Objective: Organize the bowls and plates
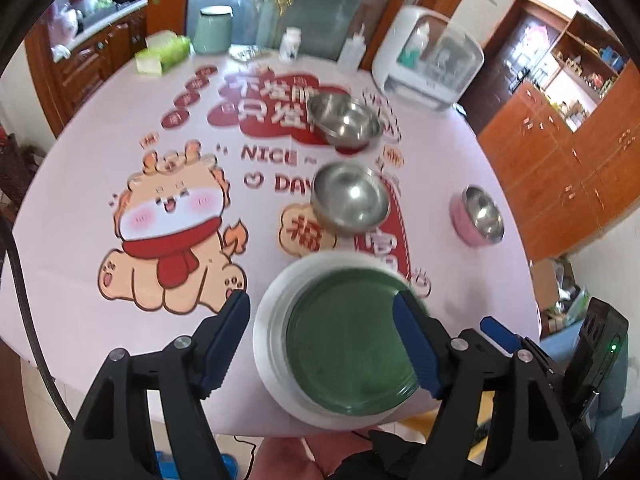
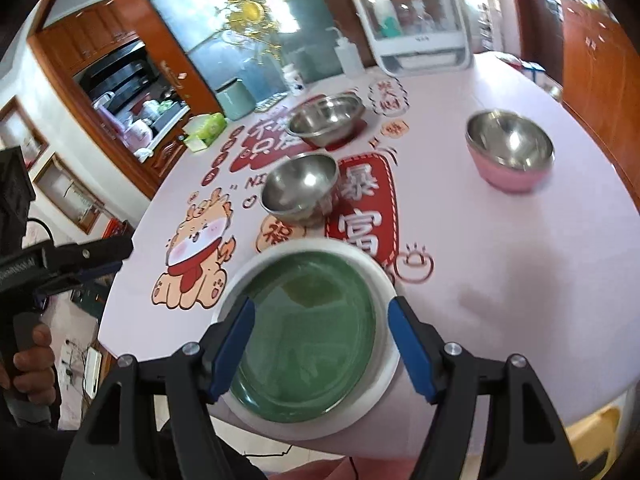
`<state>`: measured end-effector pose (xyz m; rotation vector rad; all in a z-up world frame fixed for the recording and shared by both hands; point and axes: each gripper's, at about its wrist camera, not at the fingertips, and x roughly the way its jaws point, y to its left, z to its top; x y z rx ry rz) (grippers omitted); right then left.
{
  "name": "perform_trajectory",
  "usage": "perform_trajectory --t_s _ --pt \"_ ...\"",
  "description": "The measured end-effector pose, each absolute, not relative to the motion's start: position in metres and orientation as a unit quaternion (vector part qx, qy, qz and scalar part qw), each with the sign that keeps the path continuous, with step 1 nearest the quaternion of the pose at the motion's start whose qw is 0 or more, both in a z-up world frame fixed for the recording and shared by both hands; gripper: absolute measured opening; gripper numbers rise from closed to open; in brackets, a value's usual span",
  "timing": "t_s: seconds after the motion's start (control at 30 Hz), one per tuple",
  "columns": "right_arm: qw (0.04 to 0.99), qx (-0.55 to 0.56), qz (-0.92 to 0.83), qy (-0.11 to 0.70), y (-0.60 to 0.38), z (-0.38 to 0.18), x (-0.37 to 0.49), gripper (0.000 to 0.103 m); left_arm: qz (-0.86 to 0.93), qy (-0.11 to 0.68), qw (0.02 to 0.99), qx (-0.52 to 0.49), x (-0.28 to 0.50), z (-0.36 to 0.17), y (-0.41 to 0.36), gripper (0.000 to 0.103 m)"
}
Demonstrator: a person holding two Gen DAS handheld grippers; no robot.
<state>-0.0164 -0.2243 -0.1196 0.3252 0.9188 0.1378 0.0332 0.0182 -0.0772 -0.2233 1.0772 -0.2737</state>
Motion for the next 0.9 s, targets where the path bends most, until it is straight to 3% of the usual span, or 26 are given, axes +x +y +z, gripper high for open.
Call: perform_trajectory --t_s 0.33,0.47,0.9 --pt "0.885 0.117 0.114 0.436 -0.236 -0.081 0.017 0.069 -0.074 0.481 0.867 -0.109 0.032 -0.039 0.007 0.074" --pt "0.879 0.113 0.132 0.443 -0.241 -0.077 0.028 0.078 -0.053 0.482 0.867 -0.112 0.030 -0.037 0.004 0.074" --pt "0.864 0.116 0.165 0.462 -0.256 -0.086 0.041 0.079 0.007 0.498 0.860 -0.112 0.016 -0.045 0.000 0.075"
